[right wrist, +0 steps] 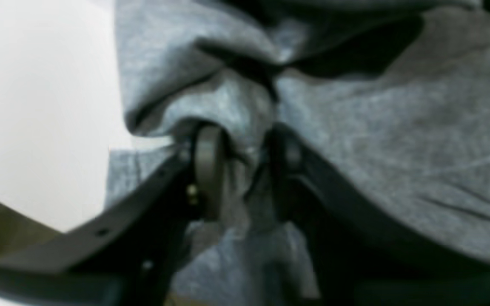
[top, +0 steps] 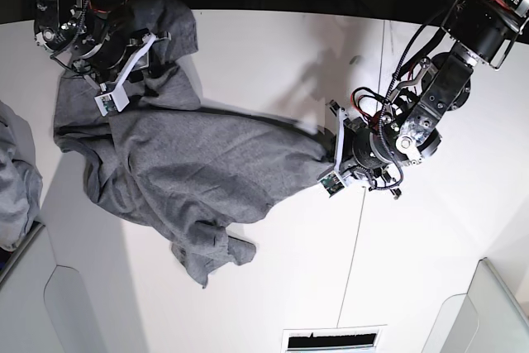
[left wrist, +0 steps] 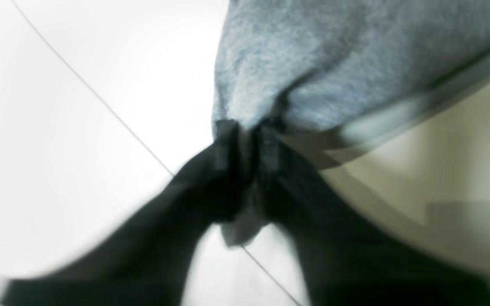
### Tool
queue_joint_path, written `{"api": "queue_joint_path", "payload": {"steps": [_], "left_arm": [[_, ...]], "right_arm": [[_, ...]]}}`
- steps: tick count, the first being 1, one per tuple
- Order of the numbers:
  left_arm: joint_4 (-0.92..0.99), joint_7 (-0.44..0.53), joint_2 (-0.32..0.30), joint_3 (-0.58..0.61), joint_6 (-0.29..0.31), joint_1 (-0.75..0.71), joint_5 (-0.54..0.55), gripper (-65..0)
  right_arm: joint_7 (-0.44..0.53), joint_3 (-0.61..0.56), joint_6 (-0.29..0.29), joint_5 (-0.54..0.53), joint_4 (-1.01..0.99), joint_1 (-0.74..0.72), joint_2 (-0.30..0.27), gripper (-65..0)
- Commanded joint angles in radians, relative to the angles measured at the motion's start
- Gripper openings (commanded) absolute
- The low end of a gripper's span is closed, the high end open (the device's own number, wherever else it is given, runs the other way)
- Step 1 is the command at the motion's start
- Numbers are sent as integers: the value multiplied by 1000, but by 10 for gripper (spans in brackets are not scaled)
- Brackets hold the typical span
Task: Layout the t-shirt on the table in an organized manner, then fold the t-shirt properly
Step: 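Pull the hem with the left gripper to stretch the shirt, then release the hem with the left gripper and smooth the shirt with the right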
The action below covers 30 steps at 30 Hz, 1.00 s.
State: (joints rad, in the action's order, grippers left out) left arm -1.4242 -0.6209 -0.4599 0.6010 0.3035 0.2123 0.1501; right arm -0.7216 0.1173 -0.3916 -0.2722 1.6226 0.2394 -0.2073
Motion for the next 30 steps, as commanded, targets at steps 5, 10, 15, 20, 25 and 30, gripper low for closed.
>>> {"api": "queue_joint_path", "payload": {"steps": [5,10,15,20,25,30], "left_arm": [[-57,-2,-29,-7,0,17,63,-390],[-129,-16,-48,-7,0,9,106,-390],[-179,-16,-84,-7,0,-28,151,-390],[-182,-19,-123,-19,0,-50,186,-390],[-182,-50,-145,-151,45,-63,274,-390],[-182,-92,-144,-338,146,-121,411,-390]], "right_arm": [[5,2,-38,-32,115,0,26,-437],[11,-32,-88,-32,150,-48,44,-428],[39,-190,-89,149,146,-144,44,-294],[42,-391,-60,311,62,-270,42,-285],[42,-561,-47,368,-79,-383,42,-285],[41,-668,-32,375,-179,-447,42,-285]]}}
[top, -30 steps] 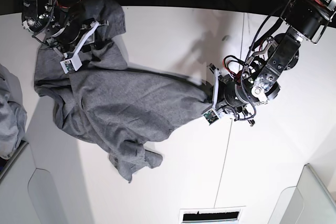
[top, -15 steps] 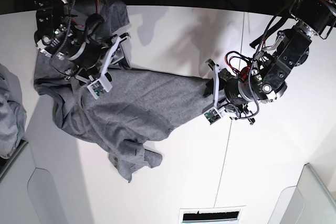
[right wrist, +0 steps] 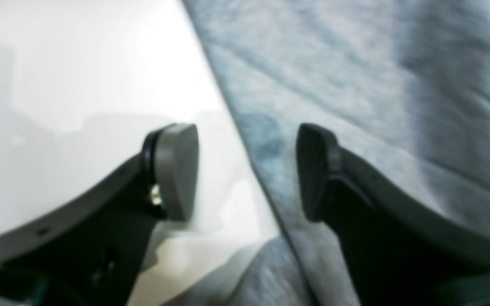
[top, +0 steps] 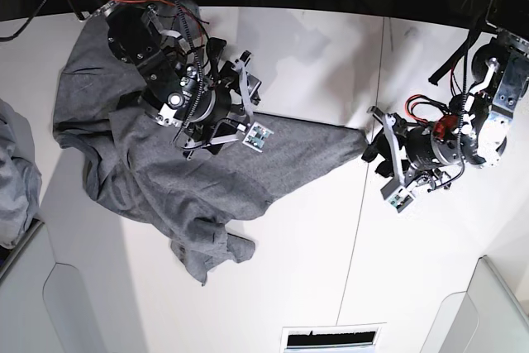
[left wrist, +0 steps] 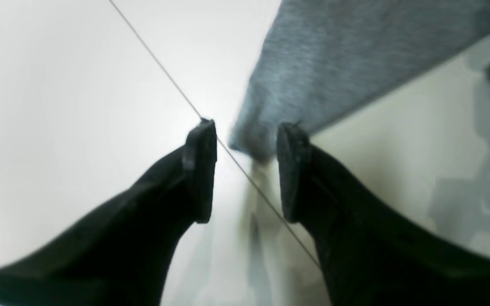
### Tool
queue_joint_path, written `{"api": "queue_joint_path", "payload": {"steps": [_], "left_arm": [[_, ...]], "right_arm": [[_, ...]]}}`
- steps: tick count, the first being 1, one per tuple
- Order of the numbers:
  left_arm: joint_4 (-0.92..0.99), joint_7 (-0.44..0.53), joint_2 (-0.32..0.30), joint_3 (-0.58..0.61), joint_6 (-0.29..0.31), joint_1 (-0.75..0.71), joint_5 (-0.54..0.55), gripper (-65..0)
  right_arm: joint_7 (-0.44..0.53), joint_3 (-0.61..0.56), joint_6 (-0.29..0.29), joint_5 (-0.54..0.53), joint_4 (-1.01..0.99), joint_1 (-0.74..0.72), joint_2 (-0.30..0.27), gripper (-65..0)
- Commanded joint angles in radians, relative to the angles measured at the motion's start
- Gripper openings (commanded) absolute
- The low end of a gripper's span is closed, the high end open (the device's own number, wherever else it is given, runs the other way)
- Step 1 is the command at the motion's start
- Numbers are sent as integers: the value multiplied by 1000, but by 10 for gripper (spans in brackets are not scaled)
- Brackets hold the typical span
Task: Layout the t-shirt on the table in an organized manner, then fold the t-shirt properly
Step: 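Release the hem with the left gripper and smooth the shirt with the right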
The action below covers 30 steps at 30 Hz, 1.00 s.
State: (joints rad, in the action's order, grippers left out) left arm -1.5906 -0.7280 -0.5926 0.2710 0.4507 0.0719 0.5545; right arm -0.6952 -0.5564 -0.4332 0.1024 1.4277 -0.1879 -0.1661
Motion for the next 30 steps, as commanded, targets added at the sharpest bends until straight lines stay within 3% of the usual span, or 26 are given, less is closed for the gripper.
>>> {"api": "queue_joint_path", "payload": {"steps": [1,7,10,12,17,22,30], "left_arm": [[-16,15,-11,-36,12,8,24,-390],[-16,8,-11,-135,18,-51,72,-390],[-16,9,-11,-137,18,-79,73,-390],[-16,11,-11,-137,18,-89,74,-390],[-16,13,-11,-137,18,-89,74,-390],[-16,13,-11,-137,18,-89,56,-390],[-16,13,-12,-177,17,-88,-6,-390]], "right_arm": [[15,-5,13,13,-7,-34,0,-285],[34,-43,103,71,-134,-123,0,-286],[41,-44,105,73,-143,-148,1,-299],[41,-44,105,70,-143,-157,4,-375],[42,-45,70,43,-143,-161,32,-650],[41,-46,1,-35,-126,-161,76,-650],[39,-46,-1,-221,71,-161,92,-650]]}}
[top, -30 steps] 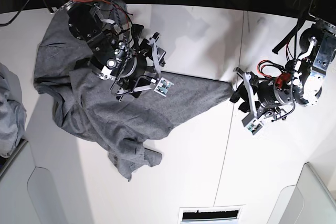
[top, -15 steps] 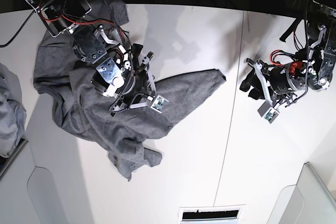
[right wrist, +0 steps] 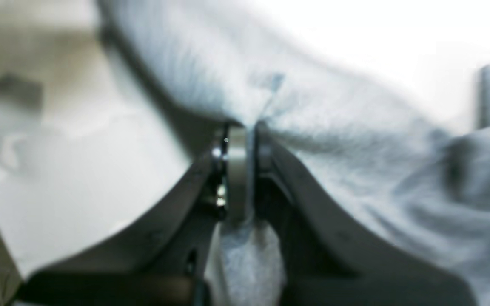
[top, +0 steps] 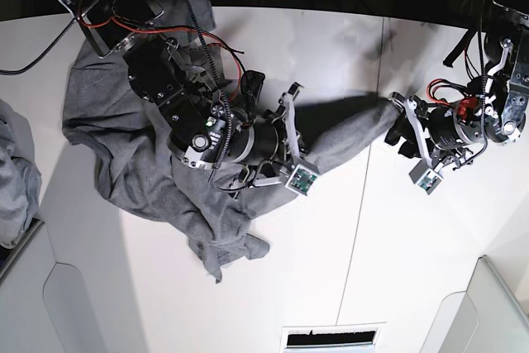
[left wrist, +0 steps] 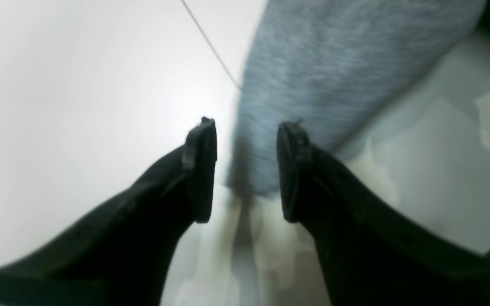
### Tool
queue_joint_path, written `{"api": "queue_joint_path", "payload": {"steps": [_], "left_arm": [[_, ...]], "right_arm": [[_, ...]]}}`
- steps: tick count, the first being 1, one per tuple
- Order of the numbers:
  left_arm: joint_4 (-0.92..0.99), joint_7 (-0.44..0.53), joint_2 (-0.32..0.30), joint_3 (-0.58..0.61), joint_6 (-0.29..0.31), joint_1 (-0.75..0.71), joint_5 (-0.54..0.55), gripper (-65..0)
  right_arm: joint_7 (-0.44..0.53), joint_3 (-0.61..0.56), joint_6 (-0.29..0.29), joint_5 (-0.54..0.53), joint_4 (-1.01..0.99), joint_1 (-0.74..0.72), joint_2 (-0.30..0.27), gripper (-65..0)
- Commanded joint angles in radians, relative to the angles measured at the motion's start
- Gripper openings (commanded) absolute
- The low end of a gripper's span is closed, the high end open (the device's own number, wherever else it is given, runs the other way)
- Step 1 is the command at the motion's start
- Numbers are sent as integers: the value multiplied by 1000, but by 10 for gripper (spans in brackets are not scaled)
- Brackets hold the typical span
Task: Layout the t-shirt on the table in an organized manner, then fold the t-shirt properly
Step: 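Release the hem with the left gripper and smooth the shirt with the right, then reach the left gripper to the shirt's middle and grasp the fabric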
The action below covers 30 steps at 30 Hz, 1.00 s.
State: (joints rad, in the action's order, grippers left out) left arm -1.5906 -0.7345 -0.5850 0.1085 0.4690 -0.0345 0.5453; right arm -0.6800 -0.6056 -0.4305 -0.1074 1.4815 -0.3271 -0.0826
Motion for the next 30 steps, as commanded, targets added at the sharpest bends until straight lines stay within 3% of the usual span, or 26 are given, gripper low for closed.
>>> {"api": "queue_joint_path", "payload": {"steps": [1,5,8,12,16,24,25,28,30], "left_arm": [[-16,21,-19,-50,-1,18,5,-390],[-16,26,-20,-242,3,19,44,-390],[-16,14,-41,-334,45,20,119,-390],[-16,-4,-64,-344,49,20,153,-390],[-16,-4,-63,-343,52,18,154,-390],[-16,-3,-60,-343,71,18,185,-390],[-16,-4,-58,-343,91,17,200,-390],[-16,-19,-33,-343,120,17,227,-390],[-16,-31,-7,-342,120,16,229,-390]], "right_arm": [[18,3,-2,-14,42,-22,9,-650],[17,13,1,-13,90,-22,15,-650],[18,67,26,-13,104,-22,47,-650],[31,218,58,-13,105,-39,85,-650],[24,409,119,-20,104,-64,85,-650],[-97,785,121,-13,98,-48,80,-650],[-100,829,121,-12,98,-37,80,-604],[-102,948,121,-29,98,15,80,-335],[-102,1009,122,-60,98,61,80,-261]]}}
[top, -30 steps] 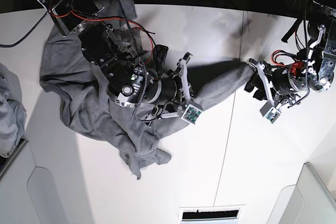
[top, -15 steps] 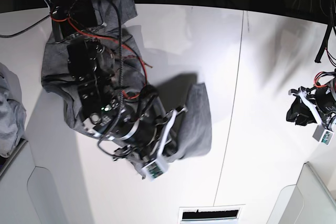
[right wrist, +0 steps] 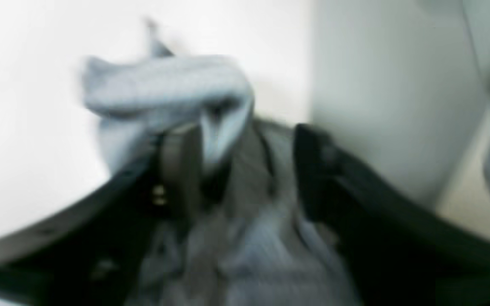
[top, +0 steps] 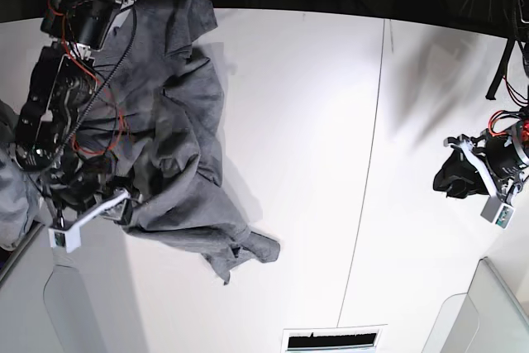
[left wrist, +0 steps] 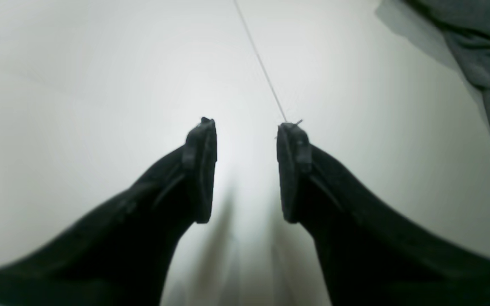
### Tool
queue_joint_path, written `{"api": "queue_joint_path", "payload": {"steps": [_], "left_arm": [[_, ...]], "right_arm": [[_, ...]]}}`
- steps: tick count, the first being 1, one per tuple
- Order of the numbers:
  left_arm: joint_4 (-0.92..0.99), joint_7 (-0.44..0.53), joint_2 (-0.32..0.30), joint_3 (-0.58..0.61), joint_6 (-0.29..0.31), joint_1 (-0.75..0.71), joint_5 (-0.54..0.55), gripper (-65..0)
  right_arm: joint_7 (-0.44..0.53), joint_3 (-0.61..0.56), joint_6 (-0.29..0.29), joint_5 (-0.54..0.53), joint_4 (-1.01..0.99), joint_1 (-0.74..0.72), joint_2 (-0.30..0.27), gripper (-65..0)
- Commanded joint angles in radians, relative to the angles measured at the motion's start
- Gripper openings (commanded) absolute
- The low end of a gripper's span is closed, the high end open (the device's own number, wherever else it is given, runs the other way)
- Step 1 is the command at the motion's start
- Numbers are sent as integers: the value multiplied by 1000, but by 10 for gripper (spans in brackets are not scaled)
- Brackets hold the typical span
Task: Layout the t-shirt on the table in an organized manner, then fold the t-shirt properly
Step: 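Reach the left gripper to the shirt's middle and grasp the fabric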
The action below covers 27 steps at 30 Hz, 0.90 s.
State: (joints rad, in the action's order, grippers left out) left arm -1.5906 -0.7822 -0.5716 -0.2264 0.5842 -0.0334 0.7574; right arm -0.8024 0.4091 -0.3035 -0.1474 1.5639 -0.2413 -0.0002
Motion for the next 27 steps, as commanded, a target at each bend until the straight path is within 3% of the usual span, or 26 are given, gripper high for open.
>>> {"api": "queue_joint_path", "payload": {"steps": [1,5,8,11,13,16,21,27], "left_arm": [[-16,14,-8,-6,5,13,17,-390],[-16,10,28,39,32,11,40,-390],[-16,11,56,138,50,14,54,-390],[-16,40,115,267,49,21,21,-388],[-16,83,171,346,47,26,-49,-338],[-15,138,258,444,24,49,-153,-280],[11,219,379,540,-99,127,-327,-280],[217,235,498,635,-167,260,-444,-281]], "right_arm": [[21,19,-5,-40,15,0,-2,-260],[35,80,-5,-127,15,96,-2,-260],[42,109,-8,-173,15,151,-2,-262],[42,124,-64,-247,18,195,-2,-262],[41,126,-106,-288,19,217,-2,-262],[36,126,-114,-298,20,233,1,-262],[31,126,-115,-253,19,254,0,-262],[28,126,-127,-238,19,322,0,-262]]}}
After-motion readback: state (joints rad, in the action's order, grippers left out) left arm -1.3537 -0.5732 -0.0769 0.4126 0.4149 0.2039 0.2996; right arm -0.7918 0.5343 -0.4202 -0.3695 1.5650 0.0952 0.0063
